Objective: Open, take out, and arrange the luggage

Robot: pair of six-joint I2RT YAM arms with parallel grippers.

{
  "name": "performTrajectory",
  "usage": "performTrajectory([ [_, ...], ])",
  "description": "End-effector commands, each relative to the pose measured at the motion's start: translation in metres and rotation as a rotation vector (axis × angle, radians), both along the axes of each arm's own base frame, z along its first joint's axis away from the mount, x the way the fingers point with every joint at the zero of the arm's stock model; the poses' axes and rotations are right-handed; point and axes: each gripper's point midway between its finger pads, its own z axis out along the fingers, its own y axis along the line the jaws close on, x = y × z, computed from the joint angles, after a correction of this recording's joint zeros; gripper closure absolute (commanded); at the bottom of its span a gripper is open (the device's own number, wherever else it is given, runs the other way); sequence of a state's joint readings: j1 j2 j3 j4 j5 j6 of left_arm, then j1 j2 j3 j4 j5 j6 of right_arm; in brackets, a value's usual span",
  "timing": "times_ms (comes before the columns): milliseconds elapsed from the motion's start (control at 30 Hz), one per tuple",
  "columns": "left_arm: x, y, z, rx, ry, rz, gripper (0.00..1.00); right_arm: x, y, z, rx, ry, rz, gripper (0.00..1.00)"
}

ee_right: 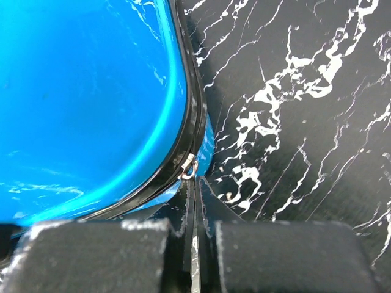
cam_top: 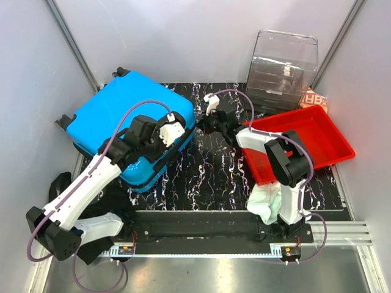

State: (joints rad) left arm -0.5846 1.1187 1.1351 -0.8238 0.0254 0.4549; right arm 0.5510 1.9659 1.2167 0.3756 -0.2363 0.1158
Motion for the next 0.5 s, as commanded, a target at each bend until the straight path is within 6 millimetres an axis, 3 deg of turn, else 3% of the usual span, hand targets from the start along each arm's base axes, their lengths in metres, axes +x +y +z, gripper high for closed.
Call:
performTrajectory([
  [0, -0.036, 0.018, -0.008, 0.075, 0.072, -0.094, 1.0, 0.046, -0.015, 0.037, -0.03, -0.173, -0.043, 1.0],
  [67, -0.038, 0.019, -0.006, 0.071, 0.064, -0.11, 1.0, 0.057, -0.023, 0.04, -0.052, -0.215, -0.03, 1.0],
  [100, -0.039, 0.019, -0.007, 0.072, 0.065, -0.112, 1.0, 0.06, -0.02, 0.05, -0.039, -0.243, -0.009, 1.0],
  [167, -0.04, 0.019, -0.007, 0.073, 0.063, -0.116, 1.0, 0.065, -0.017, 0.051, -0.064, -0.284, 0.032, 1.0],
  [200, -0.04, 0.019, -0.008, 0.075, 0.065, -0.12, 1.0, 0.067, -0.012, 0.058, -0.058, -0.31, 0.062, 1.0],
  [267, -0.04, 0.021, -0.011, 0.085, 0.067, -0.117, 1.0, 0.071, -0.006, 0.056, -0.069, -0.338, 0.097, 1.0],
  [300, -0.04, 0.022, -0.013, 0.091, 0.07, -0.115, 1.0, 0.074, -0.001, 0.066, -0.051, -0.367, 0.118, 1.0],
  [367, -0.04, 0.023, -0.012, 0.093, 0.065, -0.115, 1.0, 0.078, 0.005, 0.063, -0.046, -0.378, 0.149, 1.0],
  [400, -0.04, 0.022, -0.011, 0.091, 0.063, -0.118, 1.0, 0.079, 0.012, 0.073, -0.023, -0.402, 0.183, 1.0],
  [467, -0.041, 0.022, -0.01, 0.087, 0.058, -0.122, 1.0, 0.083, 0.018, 0.065, -0.007, -0.396, 0.204, 1.0],
])
